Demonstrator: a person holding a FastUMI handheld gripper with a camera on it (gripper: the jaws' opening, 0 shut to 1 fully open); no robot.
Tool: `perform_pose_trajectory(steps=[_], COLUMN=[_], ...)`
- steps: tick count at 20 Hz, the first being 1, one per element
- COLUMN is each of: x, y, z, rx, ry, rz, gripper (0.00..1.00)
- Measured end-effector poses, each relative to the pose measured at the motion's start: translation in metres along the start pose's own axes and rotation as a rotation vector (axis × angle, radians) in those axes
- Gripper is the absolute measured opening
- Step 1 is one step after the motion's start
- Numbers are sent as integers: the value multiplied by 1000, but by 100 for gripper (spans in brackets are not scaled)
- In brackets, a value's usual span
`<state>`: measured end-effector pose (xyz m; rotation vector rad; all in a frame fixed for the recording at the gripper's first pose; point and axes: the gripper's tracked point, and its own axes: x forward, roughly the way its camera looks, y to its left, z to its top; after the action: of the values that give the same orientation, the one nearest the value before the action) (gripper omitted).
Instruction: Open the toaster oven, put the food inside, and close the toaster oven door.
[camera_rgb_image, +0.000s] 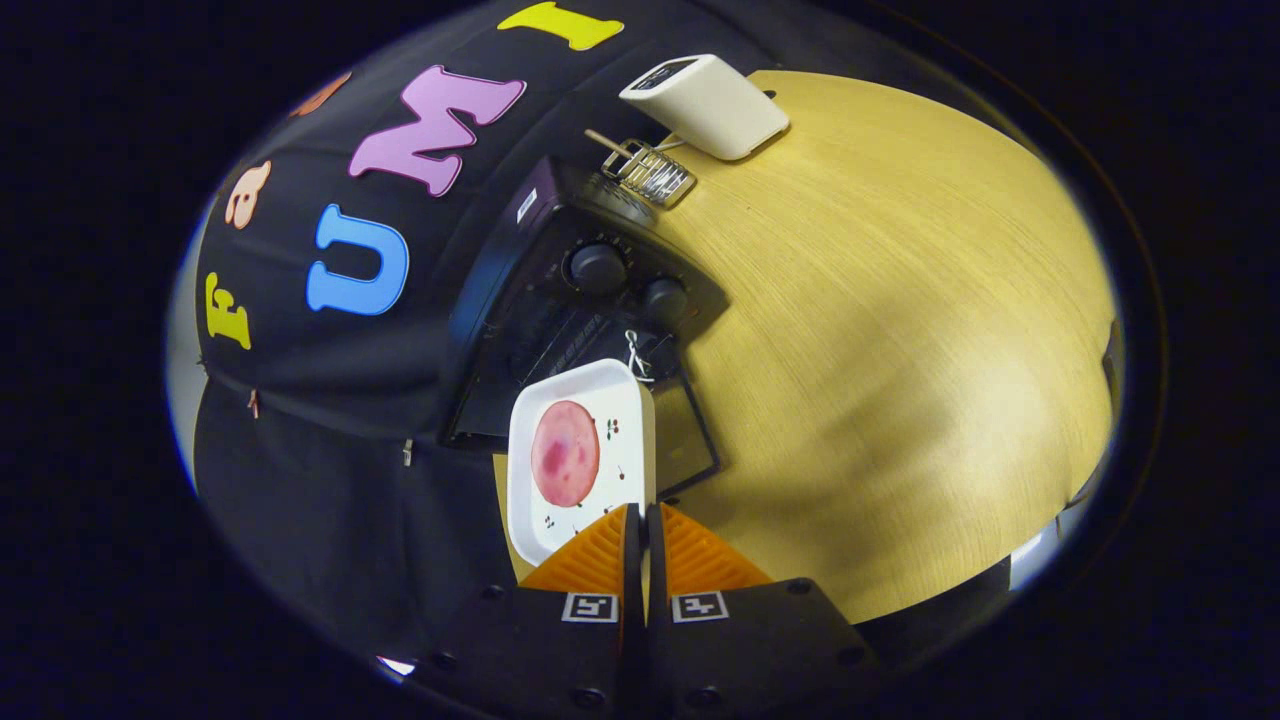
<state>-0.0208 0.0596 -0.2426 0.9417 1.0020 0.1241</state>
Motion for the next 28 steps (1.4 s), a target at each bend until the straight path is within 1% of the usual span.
perform_pose_trajectory(steps=[6, 11, 19, 24, 28], x=[49, 86, 144, 160, 171], y=[37, 54, 73, 68, 75], z=[3, 32, 50, 61, 55], rx=[26, 92, 199, 245, 282], ry=[-67, -219, -294, -365, -374], rz=[31, 17, 26, -30, -29], gripper=[5, 5, 5, 5, 5])
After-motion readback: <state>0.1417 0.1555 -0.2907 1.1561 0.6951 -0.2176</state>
